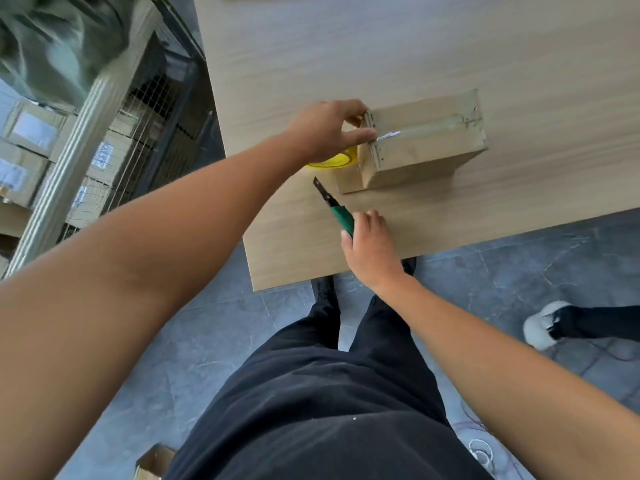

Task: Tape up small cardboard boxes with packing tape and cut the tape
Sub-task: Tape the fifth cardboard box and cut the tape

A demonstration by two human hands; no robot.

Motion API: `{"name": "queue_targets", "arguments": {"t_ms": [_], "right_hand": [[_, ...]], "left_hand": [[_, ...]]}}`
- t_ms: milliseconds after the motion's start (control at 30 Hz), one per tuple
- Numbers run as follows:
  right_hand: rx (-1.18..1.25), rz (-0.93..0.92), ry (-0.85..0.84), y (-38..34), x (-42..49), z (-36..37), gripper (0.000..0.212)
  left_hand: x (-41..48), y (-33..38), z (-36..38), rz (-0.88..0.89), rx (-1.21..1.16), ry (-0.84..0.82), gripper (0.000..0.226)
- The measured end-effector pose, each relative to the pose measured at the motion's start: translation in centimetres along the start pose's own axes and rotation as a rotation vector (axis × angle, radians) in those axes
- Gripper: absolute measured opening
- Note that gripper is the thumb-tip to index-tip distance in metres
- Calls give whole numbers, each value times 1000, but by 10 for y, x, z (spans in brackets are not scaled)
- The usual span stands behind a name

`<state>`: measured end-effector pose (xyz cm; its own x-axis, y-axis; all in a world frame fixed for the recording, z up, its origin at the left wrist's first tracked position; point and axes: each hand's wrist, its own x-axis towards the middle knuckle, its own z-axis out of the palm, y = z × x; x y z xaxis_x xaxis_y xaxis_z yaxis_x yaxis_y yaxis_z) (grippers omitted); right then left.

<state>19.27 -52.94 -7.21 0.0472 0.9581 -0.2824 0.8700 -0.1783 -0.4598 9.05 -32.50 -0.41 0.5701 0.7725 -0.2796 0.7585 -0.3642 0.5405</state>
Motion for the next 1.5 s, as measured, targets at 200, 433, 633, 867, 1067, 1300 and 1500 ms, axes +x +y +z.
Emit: {"name": "queue_targets", "arguments": {"t_ms": [200, 433, 633, 867, 1067, 1300, 1500], "right_hand": [[424, 86, 257, 13, -44, -79, 18], [175, 165, 90, -24, 55, -134, 54], [-85, 115, -139, -22, 57, -131, 58], [-79, 84, -308, -26, 63, -150, 52], [-256, 83, -357, -33, 60, -137, 56], [-394, 82, -391, -34, 65, -127, 59], [-207, 93, -481, -30, 70, -145, 53]], "left_hand": [[-1, -3, 6, -25, -80, 25, 47], [-12, -1, 16, -132, -157, 97, 47], [-50, -14, 13, -198, -428, 94, 24], [-54, -20, 0, -313, -308, -131, 16], [-55, -8, -1, -346, -314, -127, 14], [-65, 1, 8, -244, 18, 18, 15], [-79, -20, 2, -164, 17, 209, 14]]}}
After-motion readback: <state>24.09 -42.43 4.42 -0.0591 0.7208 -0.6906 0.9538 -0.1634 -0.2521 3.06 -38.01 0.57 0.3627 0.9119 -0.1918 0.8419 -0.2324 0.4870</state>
